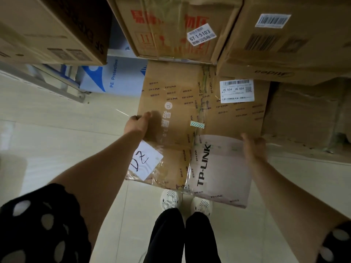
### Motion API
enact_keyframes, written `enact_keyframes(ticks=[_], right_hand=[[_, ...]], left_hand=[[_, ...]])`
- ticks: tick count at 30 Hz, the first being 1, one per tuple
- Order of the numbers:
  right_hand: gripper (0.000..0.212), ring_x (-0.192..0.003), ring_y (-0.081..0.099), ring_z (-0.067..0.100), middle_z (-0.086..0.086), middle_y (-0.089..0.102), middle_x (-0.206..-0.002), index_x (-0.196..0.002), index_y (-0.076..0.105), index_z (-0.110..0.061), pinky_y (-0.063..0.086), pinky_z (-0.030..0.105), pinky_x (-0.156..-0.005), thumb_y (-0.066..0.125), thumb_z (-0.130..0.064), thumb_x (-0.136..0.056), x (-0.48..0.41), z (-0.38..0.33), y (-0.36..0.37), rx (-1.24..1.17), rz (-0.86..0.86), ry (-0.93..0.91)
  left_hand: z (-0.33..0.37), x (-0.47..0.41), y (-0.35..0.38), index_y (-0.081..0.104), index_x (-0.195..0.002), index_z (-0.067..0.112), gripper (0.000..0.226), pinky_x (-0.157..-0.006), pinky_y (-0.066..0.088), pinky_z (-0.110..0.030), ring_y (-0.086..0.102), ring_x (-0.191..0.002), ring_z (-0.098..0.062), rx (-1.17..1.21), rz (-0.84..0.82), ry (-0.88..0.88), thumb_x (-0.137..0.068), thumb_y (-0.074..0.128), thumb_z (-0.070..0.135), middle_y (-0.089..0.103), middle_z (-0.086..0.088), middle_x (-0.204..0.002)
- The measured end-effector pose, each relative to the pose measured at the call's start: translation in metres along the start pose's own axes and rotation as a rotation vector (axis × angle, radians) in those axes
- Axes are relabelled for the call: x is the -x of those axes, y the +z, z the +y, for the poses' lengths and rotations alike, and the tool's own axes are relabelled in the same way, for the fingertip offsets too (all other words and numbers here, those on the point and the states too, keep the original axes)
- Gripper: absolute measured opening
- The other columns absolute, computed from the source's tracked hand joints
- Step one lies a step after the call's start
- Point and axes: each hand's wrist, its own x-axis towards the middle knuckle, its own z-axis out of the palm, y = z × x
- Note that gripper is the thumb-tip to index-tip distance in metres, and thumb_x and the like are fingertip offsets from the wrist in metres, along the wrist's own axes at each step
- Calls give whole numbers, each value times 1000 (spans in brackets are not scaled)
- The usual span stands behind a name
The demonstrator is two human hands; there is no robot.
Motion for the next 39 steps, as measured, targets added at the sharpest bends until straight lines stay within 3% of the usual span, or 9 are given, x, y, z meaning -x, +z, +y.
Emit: enact_keyframes(ticks=[3,7,12,15,19,24,30,34,39], right_hand=[[54,-118,51,32,12,54,-132,-133,48,-9,38,36,-91,59,-36,-88,-6,-4,3,-27,23,5],[54,-119,52,30,13,54,-134,-133,48,-7,36,30,-85,60,-34,-88,7,15,6,-31,30,22],[56,-113,55,36,20,56,-128,-129,50,0,37,33,-81,59,-38,-88,36,62,2,51,-21,117],[56,-109,57,37,19,59,-124,-125,52,-2,46,38,-87,59,-41,-85,49,87,-3,99,-37,116],[60,-115,53,37,18,53,-131,-134,42,-3,41,37,-84,58,-39,-89,55,101,-3,178,-104,16],[69,-122,47,36,17,47,-138,-140,35,-7,37,38,-89,54,-49,-89,47,115,4,175,-139,35],[77,-123,48,33,15,47,-139,-138,43,-8,39,41,-102,55,-60,-82,28,105,16,123,-97,23],[71,-121,50,28,7,52,-137,-134,50,-12,39,37,-97,64,-56,-80,18,90,22,41,-108,-24],[70,-122,50,30,9,52,-136,-135,48,-11,38,38,-96,56,-58,-84,19,92,27,37,-2,-84]], left_hand=[[-2,-3,0,53,-131,14,51,-102,42,-41,54,-114,-30,66,-6,0,-91,52,45,58,-10,-128],[-16,5,-4,52,-129,11,51,-101,42,-40,54,-112,-31,101,13,-33,-90,50,43,58,-12,-125],[-67,33,-13,54,-126,8,56,-100,45,-42,57,-108,-34,72,2,-127,-88,50,49,61,-15,-121],[-101,49,-13,54,-126,9,54,-100,44,-40,57,-109,-33,72,5,-160,-88,51,47,61,-14,-121],[-118,53,-14,53,-127,11,49,-99,43,-38,55,-112,-32,99,24,-133,-90,52,42,58,-14,-124],[-133,37,-9,48,-132,4,62,-95,41,-37,53,-115,-34,78,-37,-163,-89,52,49,56,-16,-126],[-118,18,-9,49,-132,3,64,-89,40,-32,54,-112,-30,96,-67,-84,-87,58,46,56,-13,-124],[-100,15,-9,56,-123,7,48,-78,35,-27,49,-94,-23,123,-74,1,-87,61,39,54,-8,-105],[-105,16,-6,55,-124,8,47,-79,36,-28,49,-94,-24,179,-42,1,-89,57,38,57,-10,-113]])
